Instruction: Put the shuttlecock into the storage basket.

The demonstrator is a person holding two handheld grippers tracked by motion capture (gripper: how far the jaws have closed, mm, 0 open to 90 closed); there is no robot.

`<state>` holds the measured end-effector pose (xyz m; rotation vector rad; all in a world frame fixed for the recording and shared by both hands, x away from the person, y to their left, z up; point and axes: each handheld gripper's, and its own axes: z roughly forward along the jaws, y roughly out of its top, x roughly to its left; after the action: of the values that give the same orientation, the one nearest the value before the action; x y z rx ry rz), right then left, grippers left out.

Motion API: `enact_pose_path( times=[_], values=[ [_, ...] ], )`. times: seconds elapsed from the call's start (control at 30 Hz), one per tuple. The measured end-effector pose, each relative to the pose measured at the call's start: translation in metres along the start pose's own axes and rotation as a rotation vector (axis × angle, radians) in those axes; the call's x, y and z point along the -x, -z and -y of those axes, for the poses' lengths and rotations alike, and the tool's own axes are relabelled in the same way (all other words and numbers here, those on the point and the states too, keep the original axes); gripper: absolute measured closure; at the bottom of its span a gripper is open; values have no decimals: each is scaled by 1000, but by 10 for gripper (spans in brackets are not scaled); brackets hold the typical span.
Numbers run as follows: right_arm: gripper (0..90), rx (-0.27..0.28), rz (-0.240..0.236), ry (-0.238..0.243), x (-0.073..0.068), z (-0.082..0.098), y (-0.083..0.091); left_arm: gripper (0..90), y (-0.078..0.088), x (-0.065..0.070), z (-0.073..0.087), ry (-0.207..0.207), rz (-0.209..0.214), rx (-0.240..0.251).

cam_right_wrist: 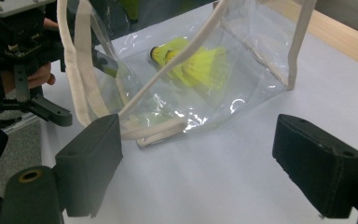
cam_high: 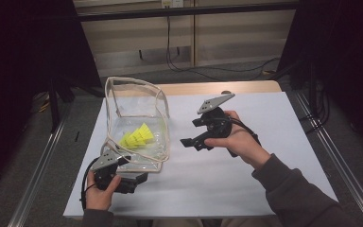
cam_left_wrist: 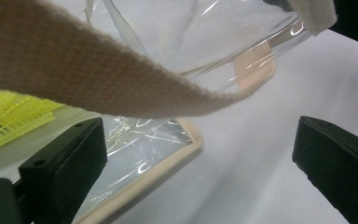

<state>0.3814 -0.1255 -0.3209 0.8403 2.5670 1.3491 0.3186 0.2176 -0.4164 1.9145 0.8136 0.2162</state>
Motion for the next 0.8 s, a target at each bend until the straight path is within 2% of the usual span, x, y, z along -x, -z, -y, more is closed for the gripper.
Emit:
enact_pose_path(
  times=[0.8],
  values=[
    [153, 8, 32, -24, 16, 42, 11, 29, 0, 0, 0, 0, 0, 0]
  ],
)
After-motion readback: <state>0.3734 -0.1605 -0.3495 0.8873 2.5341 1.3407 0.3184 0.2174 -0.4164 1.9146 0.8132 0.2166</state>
